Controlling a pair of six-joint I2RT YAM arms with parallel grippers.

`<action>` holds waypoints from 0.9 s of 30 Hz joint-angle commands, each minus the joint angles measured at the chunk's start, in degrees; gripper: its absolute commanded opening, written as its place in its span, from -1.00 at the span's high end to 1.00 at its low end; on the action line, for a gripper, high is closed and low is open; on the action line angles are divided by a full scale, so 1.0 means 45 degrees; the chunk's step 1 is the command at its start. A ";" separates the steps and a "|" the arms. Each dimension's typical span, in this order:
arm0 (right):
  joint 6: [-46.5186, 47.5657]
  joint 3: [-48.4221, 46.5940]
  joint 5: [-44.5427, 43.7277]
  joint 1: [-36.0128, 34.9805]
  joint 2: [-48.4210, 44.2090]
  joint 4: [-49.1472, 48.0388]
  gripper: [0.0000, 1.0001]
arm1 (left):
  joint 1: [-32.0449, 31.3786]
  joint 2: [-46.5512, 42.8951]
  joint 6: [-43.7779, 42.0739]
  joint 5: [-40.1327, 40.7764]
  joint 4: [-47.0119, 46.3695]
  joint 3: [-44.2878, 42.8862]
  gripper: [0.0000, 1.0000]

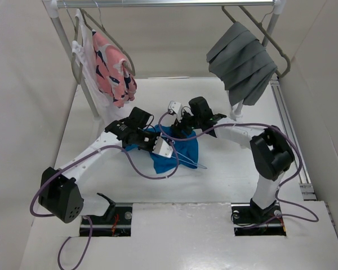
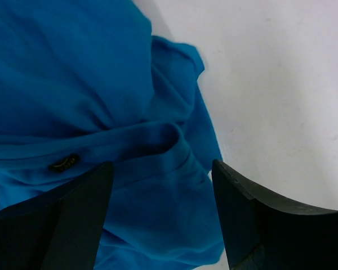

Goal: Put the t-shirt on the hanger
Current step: Place tshirt on hanger

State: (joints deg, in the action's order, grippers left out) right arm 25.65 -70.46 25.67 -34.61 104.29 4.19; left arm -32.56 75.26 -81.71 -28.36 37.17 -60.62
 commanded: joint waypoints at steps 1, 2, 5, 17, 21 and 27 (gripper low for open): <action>-0.0192 -0.1079 0.0642 -0.0082 0.0453 -0.0129 -0.53 | -0.0129 -0.0475 0.0229 -0.0124 -0.0211 0.0247 1.00; -0.0057 -0.1197 0.0643 -0.0198 0.0689 0.0006 -0.53 | -0.0129 -0.0475 0.0229 -0.0124 -0.0213 0.0248 1.00; -0.0055 -0.1316 0.0778 -0.0199 0.1353 0.0125 -0.50 | -0.0129 -0.0475 0.0482 -0.0124 -0.0329 0.0249 1.00; -0.0329 0.1433 -0.0077 0.1965 -0.0456 0.0125 1.00 | 0.0804 -0.0710 0.3311 -0.0472 -0.1285 -0.0004 1.00; -0.0329 0.4323 -0.0664 0.3957 -0.3248 0.0125 1.00 | 0.1784 -0.0710 0.5166 -0.0983 -0.2378 -0.0240 1.00; -0.0096 0.6730 -0.1054 0.5738 -0.6825 0.1429 1.00 | 0.1785 -0.0282 0.7414 -0.0419 -0.4057 -0.0375 1.00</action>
State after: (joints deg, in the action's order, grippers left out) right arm 22.50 -42.85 30.09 -12.14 76.36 4.73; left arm -26.30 74.70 -56.31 -33.61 22.13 -59.94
